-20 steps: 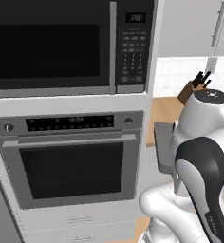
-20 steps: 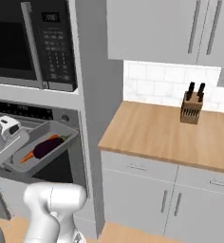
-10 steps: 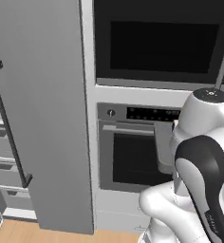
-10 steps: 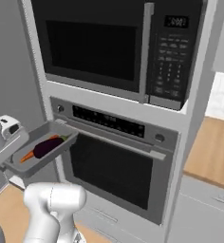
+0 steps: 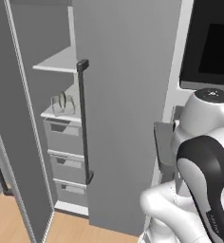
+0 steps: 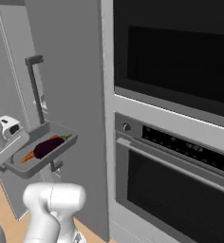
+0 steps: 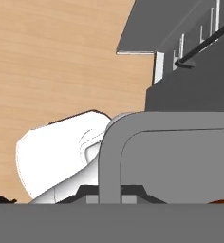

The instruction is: Take the meat container that has the fish and place it on the second highest rack of the freezer. Then take the vegetable container that has the carrot and eggplant and place it on the highest rack of the freezer.

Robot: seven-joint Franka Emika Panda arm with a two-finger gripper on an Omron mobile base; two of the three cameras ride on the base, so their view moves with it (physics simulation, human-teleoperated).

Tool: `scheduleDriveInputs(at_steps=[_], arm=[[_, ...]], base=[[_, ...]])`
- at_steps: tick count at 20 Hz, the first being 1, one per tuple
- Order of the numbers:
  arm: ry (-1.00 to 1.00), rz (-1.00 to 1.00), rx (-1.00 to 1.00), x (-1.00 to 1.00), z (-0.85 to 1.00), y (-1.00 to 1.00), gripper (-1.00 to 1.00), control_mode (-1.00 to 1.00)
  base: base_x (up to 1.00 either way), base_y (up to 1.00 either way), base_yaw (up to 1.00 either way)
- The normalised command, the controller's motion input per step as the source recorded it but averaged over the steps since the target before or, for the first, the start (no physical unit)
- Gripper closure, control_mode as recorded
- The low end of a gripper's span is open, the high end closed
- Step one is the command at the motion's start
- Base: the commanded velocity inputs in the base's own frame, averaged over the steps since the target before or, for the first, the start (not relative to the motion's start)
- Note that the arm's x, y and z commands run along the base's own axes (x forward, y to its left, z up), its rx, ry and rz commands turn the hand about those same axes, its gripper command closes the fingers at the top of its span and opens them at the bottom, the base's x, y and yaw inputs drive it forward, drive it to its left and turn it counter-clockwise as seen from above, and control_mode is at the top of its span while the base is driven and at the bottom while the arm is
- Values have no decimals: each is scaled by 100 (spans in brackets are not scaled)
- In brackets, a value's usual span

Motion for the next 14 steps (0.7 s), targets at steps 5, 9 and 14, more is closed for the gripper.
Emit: scheduleDriveInputs(at_steps=[5,9,14], arm=[[0,0,0,0,0,0,100,100],[0,0,0,0,0,0,100,100],[0,0,0,0,0,0,100,100]], base=[[-2,88,-26],[2,93,-36],[13,85,-30]])
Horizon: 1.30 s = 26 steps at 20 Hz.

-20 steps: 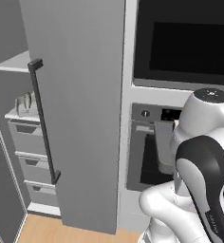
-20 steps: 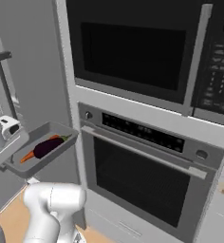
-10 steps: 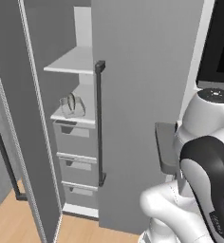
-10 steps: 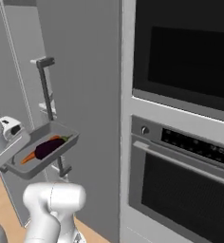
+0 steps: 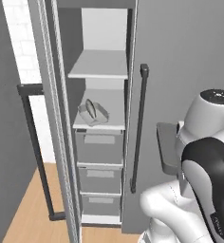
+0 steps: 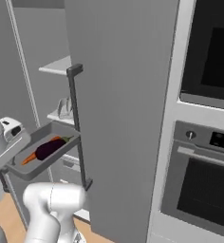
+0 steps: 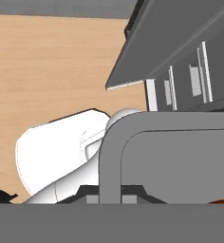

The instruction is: Take the meat container that has the fish and place it on the second highest rack of the freezer. Then take the vegetable container that has the carrot and eggplant and place it on the highest rack of the freezer.

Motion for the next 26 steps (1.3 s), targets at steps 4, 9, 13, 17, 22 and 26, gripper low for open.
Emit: scheduleDriveInputs(at_steps=[4,9,13,17,22,26], arm=[[0,0,0,0,0,0,100,100],[0,0,0,0,0,0,100,100],[0,0,0,0,0,0,100,100],[0,0,0,0,0,0,100,100],[0,0,0,0,0,0,100,100],[0,0,0,0,0,0,100,100]], base=[[19,49,-17],[44,20,-5],[51,19,0],[51,31,0],[52,37,0],[24,38,0]])
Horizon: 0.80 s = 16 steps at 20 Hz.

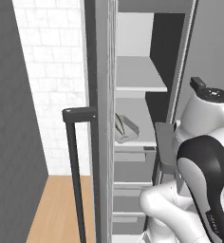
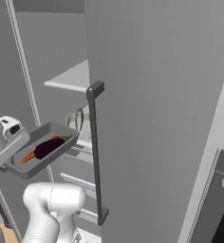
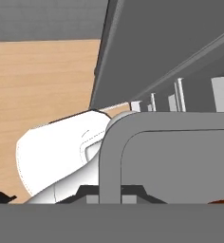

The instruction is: Take the meat container that has the fish and place it on the second highest rack of the freezer. Then take the vegetable container that has the carrot and eggplant and place it on the highest rack of the freezer.

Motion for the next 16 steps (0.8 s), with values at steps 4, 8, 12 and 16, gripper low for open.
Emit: scheduleDriveInputs(at_steps=[4,8,12,16], arm=[[0,0,0,0,0,0,100,100],[-4,3,0,9,4,0,100,-100],[-18,26,0,82,26,0,100,-100],[-21,27,0,98,44,-14,100,-100]], base=[[3,4,0],[0,0,3],[0,0,0],[0,0,0]])
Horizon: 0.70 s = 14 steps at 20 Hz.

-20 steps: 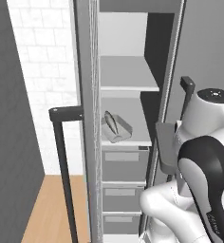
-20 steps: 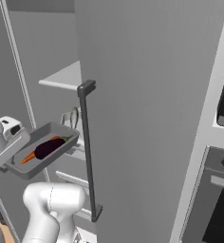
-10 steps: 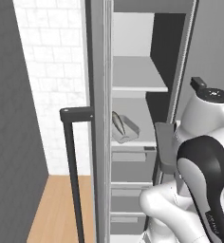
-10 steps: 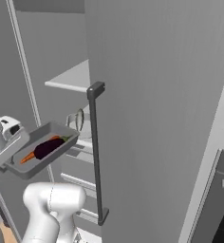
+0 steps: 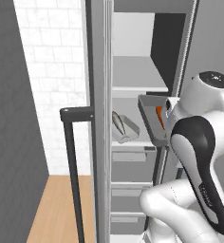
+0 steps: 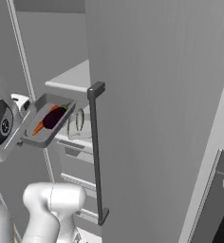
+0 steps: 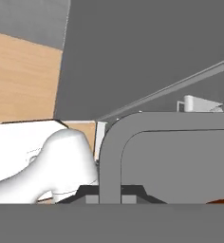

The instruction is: Take the meat container that has the fish and place it on the second highest rack of the freezer. Then take the vegetable container that has the carrot and eggplant and place it on the highest rack of the freezer.

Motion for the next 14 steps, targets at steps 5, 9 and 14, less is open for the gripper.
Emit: scheduleDriveInputs(at_steps=[5,9,14], arm=[[-21,12,-3,96,37,-5,100,-100],[-4,0,-5,100,2,0,100,-100],[0,-1,-1,100,0,3,100,-100]], base=[[0,0,0],[0,0,0],[0,0,0]])
